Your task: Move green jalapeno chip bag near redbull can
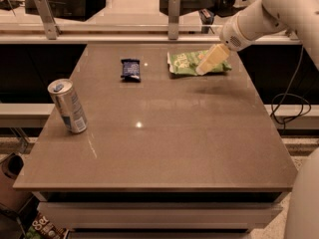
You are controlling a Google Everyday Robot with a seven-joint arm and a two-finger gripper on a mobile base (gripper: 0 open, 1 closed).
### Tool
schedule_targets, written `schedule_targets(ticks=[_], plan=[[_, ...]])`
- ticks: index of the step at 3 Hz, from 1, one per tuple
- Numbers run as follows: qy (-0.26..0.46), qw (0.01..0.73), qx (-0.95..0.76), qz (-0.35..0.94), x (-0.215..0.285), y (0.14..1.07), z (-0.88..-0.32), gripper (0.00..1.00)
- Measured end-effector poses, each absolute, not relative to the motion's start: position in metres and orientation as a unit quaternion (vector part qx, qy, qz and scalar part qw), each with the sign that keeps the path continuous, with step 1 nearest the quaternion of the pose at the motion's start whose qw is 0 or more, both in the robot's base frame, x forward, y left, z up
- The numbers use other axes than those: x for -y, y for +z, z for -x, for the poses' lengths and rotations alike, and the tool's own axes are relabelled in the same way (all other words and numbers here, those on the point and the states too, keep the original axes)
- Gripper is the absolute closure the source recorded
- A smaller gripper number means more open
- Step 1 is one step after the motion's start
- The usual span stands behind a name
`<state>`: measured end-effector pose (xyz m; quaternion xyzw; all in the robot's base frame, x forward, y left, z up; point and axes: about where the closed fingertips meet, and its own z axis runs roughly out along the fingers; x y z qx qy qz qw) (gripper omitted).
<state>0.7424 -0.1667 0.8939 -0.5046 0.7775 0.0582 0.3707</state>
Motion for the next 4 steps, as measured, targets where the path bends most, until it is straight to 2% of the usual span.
schedule_targets(ticks=[2,4], plan=[[0.054,0.384,-0.804,0.451,0.186,0.867,-0.765,0.0],[0.074,0.36,-0.818,0.442,0.179,0.832,-0.787,0.0]])
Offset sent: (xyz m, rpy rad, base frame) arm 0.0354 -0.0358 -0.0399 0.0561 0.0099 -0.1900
